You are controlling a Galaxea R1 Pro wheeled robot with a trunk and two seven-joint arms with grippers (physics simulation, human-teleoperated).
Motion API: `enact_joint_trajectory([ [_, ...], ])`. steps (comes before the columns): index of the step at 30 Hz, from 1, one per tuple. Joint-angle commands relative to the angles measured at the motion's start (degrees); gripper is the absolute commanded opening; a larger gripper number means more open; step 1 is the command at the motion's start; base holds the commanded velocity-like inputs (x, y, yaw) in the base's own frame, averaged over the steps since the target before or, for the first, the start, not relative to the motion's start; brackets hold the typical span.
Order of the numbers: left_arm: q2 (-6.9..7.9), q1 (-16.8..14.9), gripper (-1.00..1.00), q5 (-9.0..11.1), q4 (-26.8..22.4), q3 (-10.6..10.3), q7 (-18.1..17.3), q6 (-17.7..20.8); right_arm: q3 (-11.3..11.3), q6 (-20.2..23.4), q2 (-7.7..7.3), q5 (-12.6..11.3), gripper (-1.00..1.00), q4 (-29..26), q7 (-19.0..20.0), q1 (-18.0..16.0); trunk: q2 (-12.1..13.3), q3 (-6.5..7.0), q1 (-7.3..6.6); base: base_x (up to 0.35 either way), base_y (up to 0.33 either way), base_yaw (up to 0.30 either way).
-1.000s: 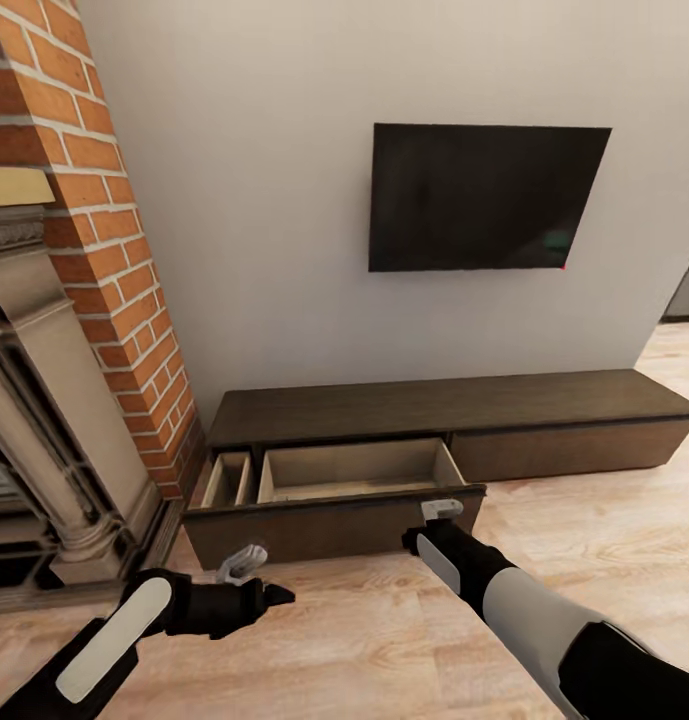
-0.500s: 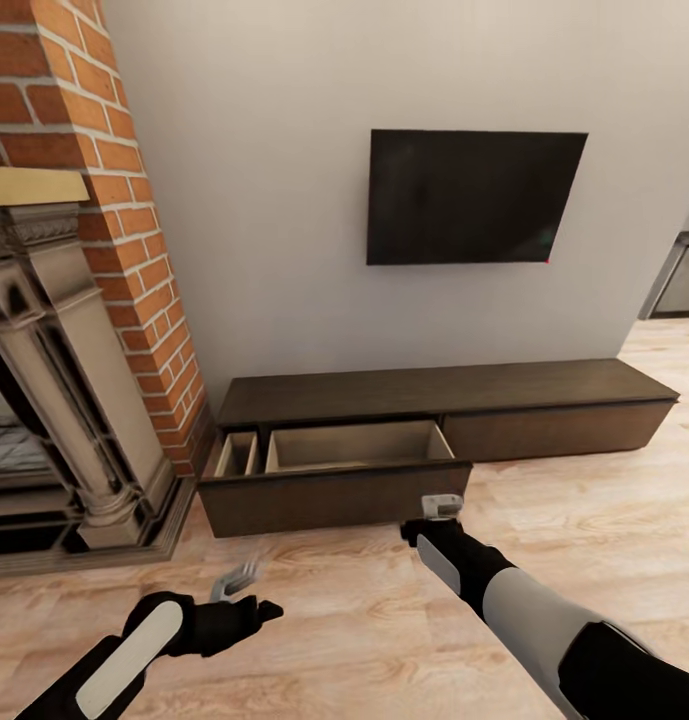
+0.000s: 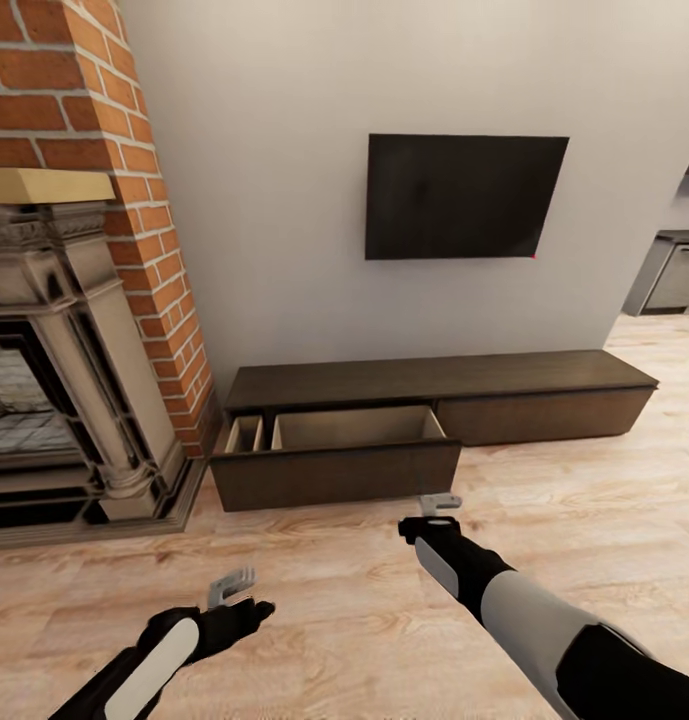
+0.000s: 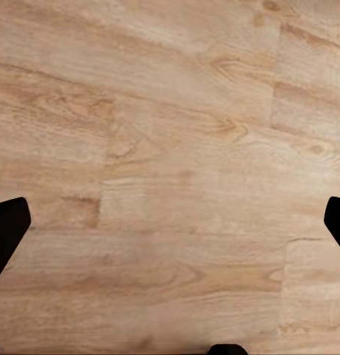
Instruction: Place each of the two pumpkins and all three candles from the living room inside a cabinet in the living room (use any cabinet), then make sure every cabinet is closed, and position the cauldron so it is next to a table in the living room.
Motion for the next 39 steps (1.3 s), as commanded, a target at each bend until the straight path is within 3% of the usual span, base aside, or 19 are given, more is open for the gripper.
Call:
enact_joint_trajectory([
  [1,-0.72,-0.06,1.00,-1.13,1.06,-0.18,0.58,-1.37,0.48,0.00,-0.04,-0.28,1.00,-0.02,-0.42,-0.01,-0.04,-0.06,-0.02,-0.124,0.000,0.000],
  [5,-3.58,-0.06,1.00,-6.29,4.80,-0.13,0.51,-6.74,0.49,-3.80,-0.04,-0.08,1.00,0.31,-0.37,0.01,-0.04,-0.06,-0.02,-0.052,0.000,0.000],
  [7,-4.24,-0.06,1.00,-7.71,6.11,-0.15,0.46,-8.78,0.57,-7.54,-0.05,0.23,1.00,0.38,-0.35,-0.01,-0.04,-0.06,-0.02,-0.014,0.000,0.000],
  [12,-4.61,-0.06,1.00,-8.53,6.89,-0.18,0.43,-10.09,0.68,-15.45,-0.32,0.48,1.00,0.51,-0.32,-0.01,-0.04,-0.06,-0.02,-0.004,0.000,0.000],
  [17,-4.62,-0.06,1.00,-8.76,7.02,-0.19,0.43,-11.49,1.24,-24.03,-0.41,2.70,1.00,1.11,-0.19,0.10,-0.04,-0.06,-0.02,0.000,0.000,0.000],
  [23,-4.53,-0.04,1.00,-8.97,7.04,-0.24,0.69,-15.85,1.51,-27.23,-0.02,5.04,1.00,6.28,0.09,0.15,-0.04,-0.06,-0.02,0.000,0.000,0.000],
  [26,-4.57,-0.03,1.00,-10.75,7.18,-0.53,0.99,-17.28,1.54,-29.99,0.10,6.18,1.00,9.16,1.73,0.16,-0.04,-0.06,-0.02,0.000,0.000,0.000],
  [31,-4.72,0.00,1.00,-13.36,7.38,-1.74,1.11,-18.83,1.49,-30.93,0.10,6.27,1.00,10.71,3.03,0.16,-0.44,-0.24,0.20,0.000,0.000,0.000],
  [34,-4.76,-0.04,1.00,-13.76,7.39,-3.31,1.13,-21.45,1.42,-31.01,0.03,6.06,1.00,12.00,3.13,0.16,-0.44,-0.24,0.20,0.000,0.000,0.000],
  [39,-4.85,-0.06,1.00,-13.84,8.00,-8.02,1.27,-25.43,1.23,-31.29,-0.15,5.93,1.00,13.98,3.19,0.36,-1.64,-0.77,0.85,0.000,0.000,0.000],
])
